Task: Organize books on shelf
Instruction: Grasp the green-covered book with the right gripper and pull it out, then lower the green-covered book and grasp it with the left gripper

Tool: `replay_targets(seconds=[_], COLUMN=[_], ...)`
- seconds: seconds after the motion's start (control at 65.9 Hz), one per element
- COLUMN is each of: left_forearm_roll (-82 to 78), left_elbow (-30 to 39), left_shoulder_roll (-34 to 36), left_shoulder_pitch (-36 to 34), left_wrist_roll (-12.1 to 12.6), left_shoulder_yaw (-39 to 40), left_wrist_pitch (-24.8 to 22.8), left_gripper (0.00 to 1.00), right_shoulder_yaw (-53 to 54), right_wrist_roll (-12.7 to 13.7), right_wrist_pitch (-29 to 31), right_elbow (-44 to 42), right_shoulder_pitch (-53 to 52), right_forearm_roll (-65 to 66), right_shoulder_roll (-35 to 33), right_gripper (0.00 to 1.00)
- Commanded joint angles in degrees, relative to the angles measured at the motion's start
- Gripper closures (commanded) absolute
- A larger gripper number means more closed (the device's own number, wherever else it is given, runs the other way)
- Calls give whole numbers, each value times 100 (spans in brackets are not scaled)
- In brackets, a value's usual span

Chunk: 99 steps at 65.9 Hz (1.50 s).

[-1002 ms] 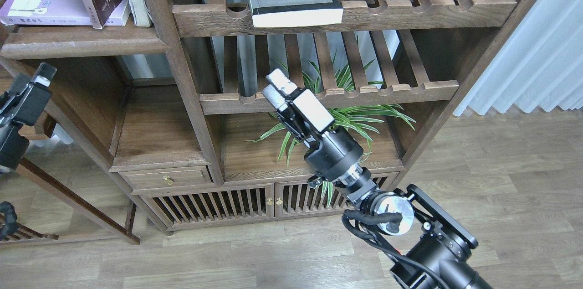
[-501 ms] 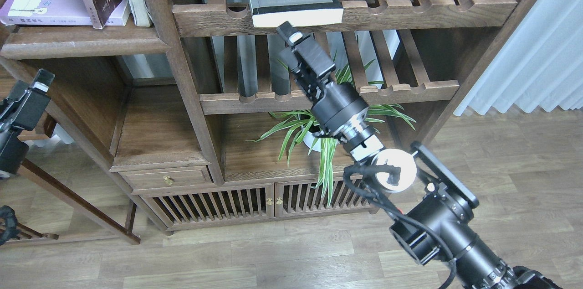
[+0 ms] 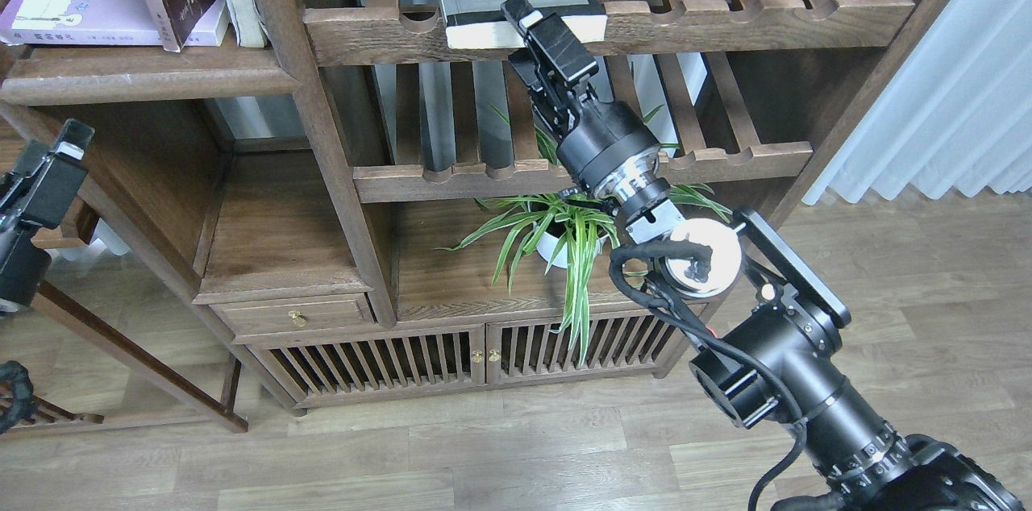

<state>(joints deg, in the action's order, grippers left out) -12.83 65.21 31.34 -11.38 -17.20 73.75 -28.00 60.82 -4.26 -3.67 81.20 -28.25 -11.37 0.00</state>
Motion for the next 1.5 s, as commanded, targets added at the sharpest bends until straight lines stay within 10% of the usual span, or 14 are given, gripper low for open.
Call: replay_targets(seconds=[0.0, 0.319, 0.592, 1.078, 1.291, 1.488], left_forearm_roll=[-1, -1, 52, 175, 184, 500], left_elbow=[0, -17, -52, -290, -281, -272], left_shoulder_roll=[-5, -5, -5, -312, -733, -1366], left_shoulder_pitch=[-4, -4, 5, 75, 426, 585], left_wrist_roll=[6, -11, -73, -29, 15, 6], left_shoulder_yaw=[-1, 7, 69, 34, -317, -722], left_wrist_pitch=[0, 0, 0, 0, 0, 0], left_gripper=[0, 0, 0, 0, 0, 0], right_shoulder_yaw=[44, 61, -35, -132, -649, -958], right_wrist_roll=[-128, -198, 91, 1094, 1103, 1111], right_wrist_pitch=[-222, -336, -4, 1851, 3167, 3167], right_elbow=[1, -25, 1, 809, 1064, 1003], right_shoulder_pitch=[-128, -172, -75, 1620, 2866, 3748], right_forearm_roll=[-146, -313, -401, -427, -436, -436], right_shoulder_roll=[0, 0, 0, 0, -464, -756], right_gripper=[18, 39, 94, 96, 96, 94])
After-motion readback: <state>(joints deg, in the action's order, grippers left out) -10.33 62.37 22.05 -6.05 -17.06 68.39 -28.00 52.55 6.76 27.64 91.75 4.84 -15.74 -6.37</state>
